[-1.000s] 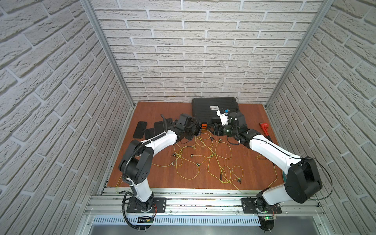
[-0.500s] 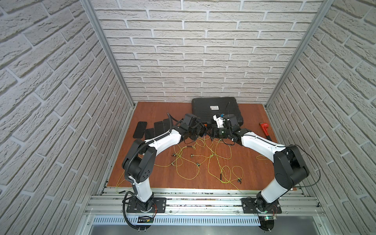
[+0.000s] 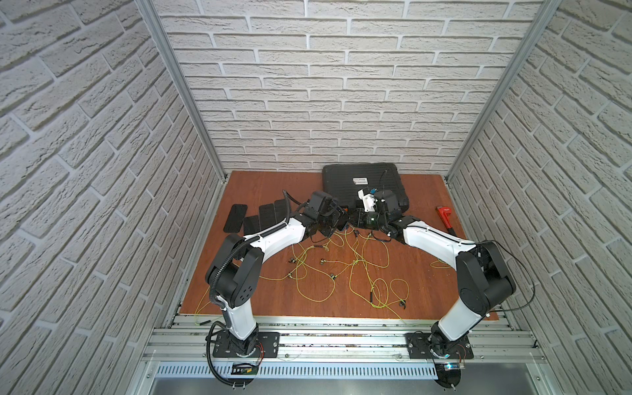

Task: Plug wired earphones into phones
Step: Place the phone at the center of the board.

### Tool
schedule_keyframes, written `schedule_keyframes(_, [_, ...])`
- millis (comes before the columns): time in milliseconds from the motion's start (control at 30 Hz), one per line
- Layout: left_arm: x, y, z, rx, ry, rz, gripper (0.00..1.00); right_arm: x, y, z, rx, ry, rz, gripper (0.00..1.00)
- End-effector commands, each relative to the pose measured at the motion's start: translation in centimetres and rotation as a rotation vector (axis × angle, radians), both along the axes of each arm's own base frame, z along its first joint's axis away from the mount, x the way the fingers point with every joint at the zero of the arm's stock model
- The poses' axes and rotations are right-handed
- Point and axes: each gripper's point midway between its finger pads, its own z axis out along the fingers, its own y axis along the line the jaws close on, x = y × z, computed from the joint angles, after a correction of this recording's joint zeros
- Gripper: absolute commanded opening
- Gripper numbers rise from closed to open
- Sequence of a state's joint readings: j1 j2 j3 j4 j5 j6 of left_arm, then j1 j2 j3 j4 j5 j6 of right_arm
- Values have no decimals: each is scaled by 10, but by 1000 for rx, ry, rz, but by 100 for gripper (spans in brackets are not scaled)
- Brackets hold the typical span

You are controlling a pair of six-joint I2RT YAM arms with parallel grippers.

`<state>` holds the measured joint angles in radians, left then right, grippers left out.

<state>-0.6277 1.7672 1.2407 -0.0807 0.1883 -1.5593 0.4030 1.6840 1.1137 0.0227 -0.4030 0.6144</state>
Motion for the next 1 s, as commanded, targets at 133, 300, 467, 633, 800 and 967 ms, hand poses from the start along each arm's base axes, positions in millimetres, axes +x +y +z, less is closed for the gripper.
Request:
schedule_keyframes(133, [8, -15, 41, -98, -107, -21, 24, 8, 3, 23, 10, -97, 5, 6])
schedule_keyframes(300, [11, -13, 45, -115, -146, -21, 86, 3, -8, 27, 1, -98, -2, 6])
schedule_keyframes(467, [19, 3, 54, -121, -177, 7, 97, -10, -42, 29, -29, -68, -46, 6])
schedule_keyframes(633, [27, 21, 55, -110, -189, 29, 97, -34, -90, 29, -93, -45, -108, 6])
schedule_keyframes(800, [32, 34, 51, -93, -196, 42, 95, -65, -168, 35, -206, -31, -243, 6])
schedule_keyframes(967, [37, 38, 47, -73, -200, 25, 93, -86, -236, 43, -305, -21, -362, 6])
